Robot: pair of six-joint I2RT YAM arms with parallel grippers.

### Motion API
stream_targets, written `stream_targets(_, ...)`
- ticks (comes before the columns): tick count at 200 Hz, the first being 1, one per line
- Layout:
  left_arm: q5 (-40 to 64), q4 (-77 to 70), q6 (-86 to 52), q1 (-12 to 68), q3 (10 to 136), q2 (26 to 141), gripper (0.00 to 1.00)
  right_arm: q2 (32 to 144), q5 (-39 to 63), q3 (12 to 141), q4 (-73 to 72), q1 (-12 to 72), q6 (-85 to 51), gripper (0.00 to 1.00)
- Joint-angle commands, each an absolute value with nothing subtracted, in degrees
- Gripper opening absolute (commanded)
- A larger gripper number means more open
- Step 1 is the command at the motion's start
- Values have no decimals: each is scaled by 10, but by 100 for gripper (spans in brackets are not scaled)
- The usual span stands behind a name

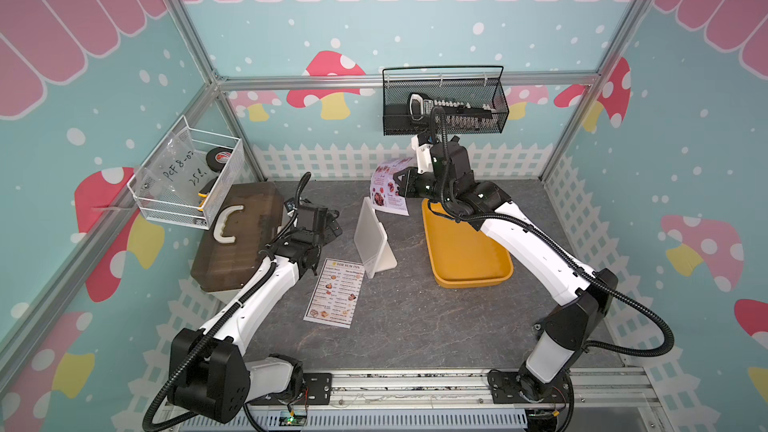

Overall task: Replace the menus in the menu holders
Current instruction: Insert the menu into the menu holder.

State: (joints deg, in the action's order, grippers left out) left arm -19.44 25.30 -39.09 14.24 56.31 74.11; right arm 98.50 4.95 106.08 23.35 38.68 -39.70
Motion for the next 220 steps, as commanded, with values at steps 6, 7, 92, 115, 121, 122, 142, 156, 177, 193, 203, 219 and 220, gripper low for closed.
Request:
stream_targets(6,-186,236,-386,138,580,751,98,983,43,1049,188,388,-424,0)
stream_targets(7,-186,236,-386,138,579,752,98,983,43,1049,187,388,-424,0)
stream_targets(92,-192,232,-384,131,578,751,98,988,26,1021,169,385,-425,0)
stream_targets(115,-191,235,-382,131,584,753,98,988,20,1013,166,381,-427,0)
stream_targets(121,-191,235,-381,131,584,753,98,988,21,1011,164,380,-427,0)
stream_targets(122,-191,235,-381,131,584,753,98,987,21,1010,164,379,-427,0)
stream_targets(142,-192,235,-381,131,586,753,98,985,22,1008,159,377,-429,0)
stream_targets(156,-191,234,-381,131,587,755,98,984,28,1007,157,377,-432,0)
stream_targets(177,-191,235,-381,131,588,760,98,983,32,996,144,377,-440,0)
stream_targets(193,-192,234,-382,131,588,758,98,985,30,993,145,375,-441,0)
stream_targets(203,-194,234,-381,131,588,756,98,987,32,991,144,375,-443,0)
stream_targets(219,-195,235,-379,131,588,753,98,988,35,986,140,374,-445,0)
stream_targets(220,-196,235,-379,131,588,753,98,988,36,986,139,374,-445,0)
